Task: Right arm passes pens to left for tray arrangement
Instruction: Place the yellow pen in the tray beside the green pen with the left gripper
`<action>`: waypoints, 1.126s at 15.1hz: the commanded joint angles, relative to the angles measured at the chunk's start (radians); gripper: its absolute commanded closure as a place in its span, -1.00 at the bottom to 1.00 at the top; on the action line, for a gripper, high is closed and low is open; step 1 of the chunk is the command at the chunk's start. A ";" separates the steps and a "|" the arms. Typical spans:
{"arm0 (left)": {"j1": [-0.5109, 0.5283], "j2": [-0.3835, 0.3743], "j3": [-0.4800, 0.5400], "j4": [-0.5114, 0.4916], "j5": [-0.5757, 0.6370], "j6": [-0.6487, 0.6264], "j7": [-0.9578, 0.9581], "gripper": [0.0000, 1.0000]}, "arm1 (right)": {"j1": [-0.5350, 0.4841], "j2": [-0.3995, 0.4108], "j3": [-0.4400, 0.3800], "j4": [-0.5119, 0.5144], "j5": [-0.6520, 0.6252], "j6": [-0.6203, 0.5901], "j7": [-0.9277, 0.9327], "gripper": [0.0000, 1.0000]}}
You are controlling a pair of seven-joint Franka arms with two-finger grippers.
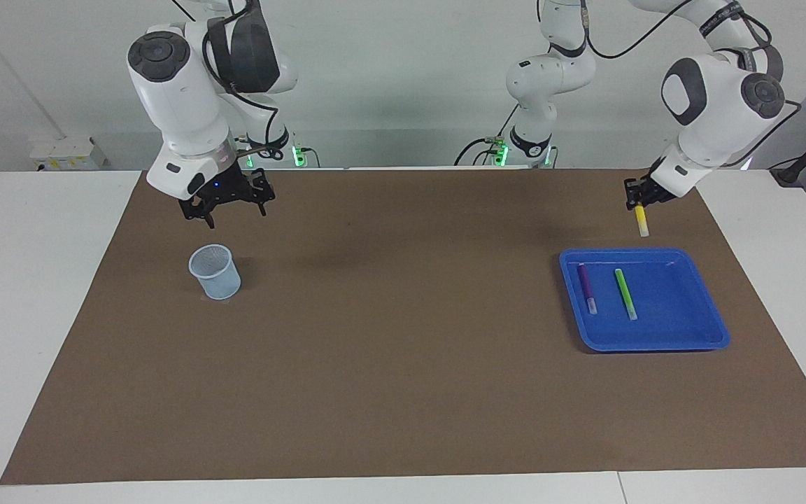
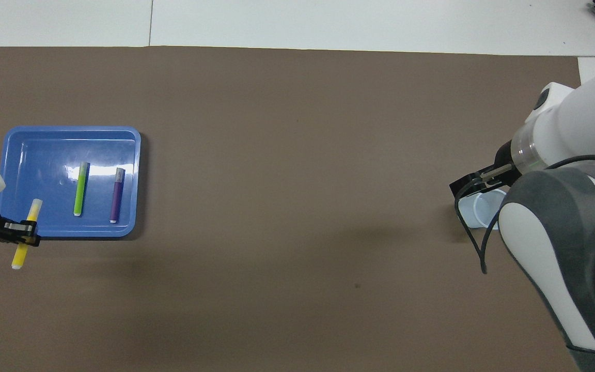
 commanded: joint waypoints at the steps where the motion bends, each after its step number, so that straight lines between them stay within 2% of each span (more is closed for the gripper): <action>1: 0.013 0.065 -0.010 0.027 0.044 0.061 0.022 1.00 | -0.001 -0.022 -0.056 -0.019 -0.005 0.015 -0.010 -1.00; 7: 0.018 0.217 -0.004 0.030 0.096 0.268 0.021 1.00 | -0.004 -0.042 -0.086 -0.023 -0.008 0.004 -0.010 -1.00; 10: 0.043 0.307 -0.005 0.069 0.097 0.328 0.021 1.00 | -0.024 -0.057 -0.083 -0.045 -0.008 0.009 -0.009 -1.00; 17: 0.046 0.387 -0.005 0.082 0.096 0.451 0.014 1.00 | 0.000 -0.067 -0.140 -0.040 -0.006 0.004 -0.006 -1.00</action>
